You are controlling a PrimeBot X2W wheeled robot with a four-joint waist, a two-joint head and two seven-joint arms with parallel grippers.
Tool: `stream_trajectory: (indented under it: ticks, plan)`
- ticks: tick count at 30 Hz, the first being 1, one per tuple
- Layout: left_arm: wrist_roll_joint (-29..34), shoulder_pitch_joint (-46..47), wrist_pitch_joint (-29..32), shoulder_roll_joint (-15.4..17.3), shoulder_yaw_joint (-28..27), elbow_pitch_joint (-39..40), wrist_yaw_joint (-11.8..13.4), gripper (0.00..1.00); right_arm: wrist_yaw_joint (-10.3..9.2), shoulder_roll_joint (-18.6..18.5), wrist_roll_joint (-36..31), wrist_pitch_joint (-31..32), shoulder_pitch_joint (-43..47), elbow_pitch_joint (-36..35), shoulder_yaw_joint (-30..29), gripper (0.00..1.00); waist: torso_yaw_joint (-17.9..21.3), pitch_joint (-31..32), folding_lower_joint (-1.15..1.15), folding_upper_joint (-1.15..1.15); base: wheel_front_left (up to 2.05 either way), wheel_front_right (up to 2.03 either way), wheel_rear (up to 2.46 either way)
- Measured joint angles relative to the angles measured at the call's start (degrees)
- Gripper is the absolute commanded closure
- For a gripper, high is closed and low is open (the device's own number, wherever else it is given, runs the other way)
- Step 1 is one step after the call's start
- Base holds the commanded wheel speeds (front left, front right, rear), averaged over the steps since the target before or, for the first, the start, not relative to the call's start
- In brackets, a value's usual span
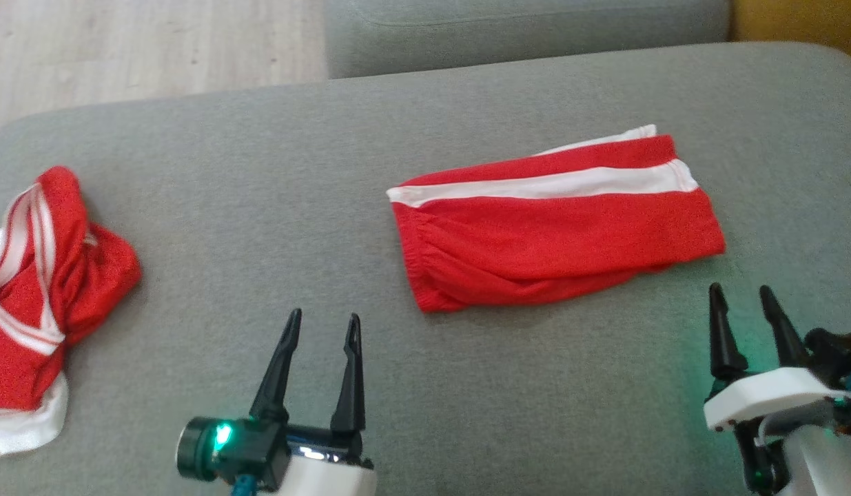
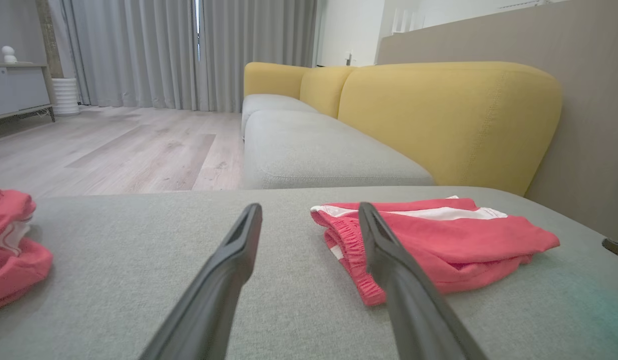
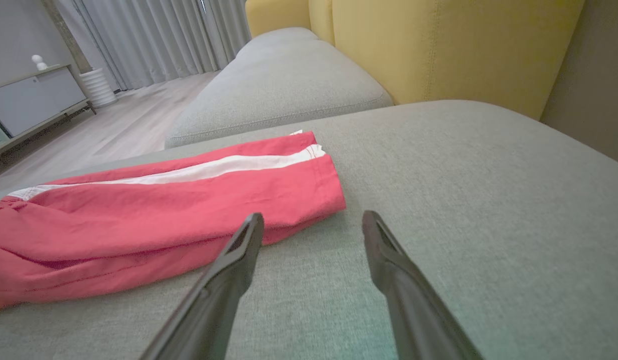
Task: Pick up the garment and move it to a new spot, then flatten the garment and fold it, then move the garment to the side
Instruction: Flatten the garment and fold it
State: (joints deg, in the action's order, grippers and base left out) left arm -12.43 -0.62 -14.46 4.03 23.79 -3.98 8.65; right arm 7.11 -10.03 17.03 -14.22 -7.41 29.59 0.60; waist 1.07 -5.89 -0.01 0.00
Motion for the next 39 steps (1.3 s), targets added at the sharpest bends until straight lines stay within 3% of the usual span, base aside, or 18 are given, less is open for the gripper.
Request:
stream_trajectory:
  ticks: [5,8,16,24,30,31,32,33,39]
  plan:
    - [1.6,-2.1,0.0,-0.3,0.2,1.4,0.3,0.00,0.00,0.4,-2.1,0.0,-0.2,-0.6,-3.1,0.00,-2.7,0.1,0.00,0.00,0.00,0.00,0.00]
    - [2.4,-2.1,0.0,-0.4,0.5,1.9,0.4,0.00,0.00,0.3,-2.1,0.7,-1.5,2.6,-5.4,0.00,-4.4,-0.7,0.00,0.00,0.00,0.00,0.00]
    - [2.9,2.2,0.0,-0.7,4.7,2.9,0.4,0.00,0.00,-4.2,-3.1,4.0,-17.4,11.6,-11.7,0.00,-7.7,-6.7,0.02,0.00,0.00,0.00,0.00]
    - [2.3,6.3,-0.1,-0.8,7.9,2.9,2.0,0.00,0.00,-6.0,-3.0,6.9,-24.7,25.1,-11.4,0.00,-10.6,-11.7,0.02,0.00,0.00,0.00,0.00]
    - [2.3,6.4,-0.2,-0.8,8.0,2.2,2.5,0.00,-0.02,-3.7,4.0,7.9,-28.5,27.4,-4.1,0.00,-10.2,-11.7,0.01,0.00,0.00,0.00,0.00]
    - [2.3,6.4,-0.2,-0.8,8.0,2.1,2.5,0.00,-0.02,-3.6,5.0,7.9,-28.4,27.4,-3.2,0.25,-9.9,-11.5,0.01,0.00,0.00,0.00,0.00]
    - [2.3,6.4,-0.2,-0.8,8.0,2.0,2.5,0.00,-0.02,-3.6,5.9,7.9,-28.4,27.6,-2.6,0.75,-9.6,-11.4,0.01,0.00,0.00,0.00,0.00]
    - [2.3,6.4,-0.2,-0.8,8.0,2.0,2.5,0.00,-0.02,-3.6,5.9,7.9,-28.4,27.6,-2.6,1.00,-9.6,-11.4,0.01,0.00,0.00,0.00,0.00]
    - [2.5,6.3,-0.2,-0.8,7.6,1.3,2.4,0.00,0.01,-3.5,8.8,3.9,-28.4,30.5,-0.1,1.00,-7.2,-10.4,0.01,0.00,0.00,0.00,0.00]
